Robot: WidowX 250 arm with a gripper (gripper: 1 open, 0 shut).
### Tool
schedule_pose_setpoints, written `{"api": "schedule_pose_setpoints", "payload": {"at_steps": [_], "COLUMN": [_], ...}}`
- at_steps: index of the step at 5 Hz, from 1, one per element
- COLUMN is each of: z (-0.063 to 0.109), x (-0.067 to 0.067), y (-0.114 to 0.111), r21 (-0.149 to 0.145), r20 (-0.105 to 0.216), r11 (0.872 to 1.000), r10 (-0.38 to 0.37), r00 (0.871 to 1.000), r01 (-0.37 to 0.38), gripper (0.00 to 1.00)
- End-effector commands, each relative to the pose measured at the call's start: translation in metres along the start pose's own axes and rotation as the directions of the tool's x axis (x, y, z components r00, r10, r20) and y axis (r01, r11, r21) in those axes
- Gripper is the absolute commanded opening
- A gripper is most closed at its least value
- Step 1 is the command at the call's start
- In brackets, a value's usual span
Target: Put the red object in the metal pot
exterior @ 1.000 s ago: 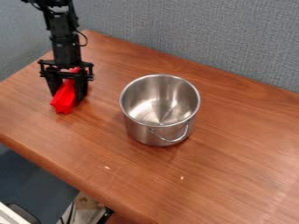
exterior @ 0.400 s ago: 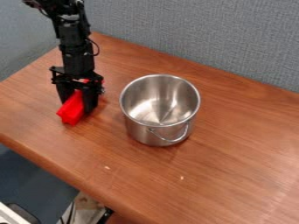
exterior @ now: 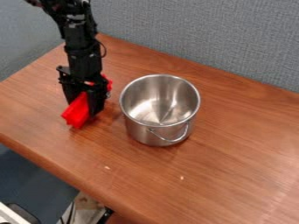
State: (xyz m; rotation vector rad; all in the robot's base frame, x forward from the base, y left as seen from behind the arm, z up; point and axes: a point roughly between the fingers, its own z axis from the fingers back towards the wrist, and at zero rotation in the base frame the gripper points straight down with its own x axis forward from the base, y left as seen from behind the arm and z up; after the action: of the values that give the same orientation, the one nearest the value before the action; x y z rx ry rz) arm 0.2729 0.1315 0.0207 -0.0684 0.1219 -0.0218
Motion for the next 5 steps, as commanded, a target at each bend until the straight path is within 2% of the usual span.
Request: {"api": "schedule_pose_setpoints", "payload": {"at_steps": [1,2,3,4,5], "z": [0.023,0.039,0.076,0.115,0.142], "x": [-0.003,-0.004,-0.007,-0.014,-0.018], "y": [0.000,0.018,0.034,0.031,0.009], "r21": [0.017,0.018,0.029,0.012,-0.016], "r20": [0.091,0.096,0.142,0.199,0.232], "r11": [0.997,0.996,0.997,1.000,1.000], "r10": [-0.077,-0.088,-0.071,-0.007,0.026], "r00": [0.993,0.991,0.987,0.980,0.972], "r01": [0.076,0.087,0.067,0.004,-0.023], "gripper": [0.00,0.00,0.00,0.00,0.00]}}
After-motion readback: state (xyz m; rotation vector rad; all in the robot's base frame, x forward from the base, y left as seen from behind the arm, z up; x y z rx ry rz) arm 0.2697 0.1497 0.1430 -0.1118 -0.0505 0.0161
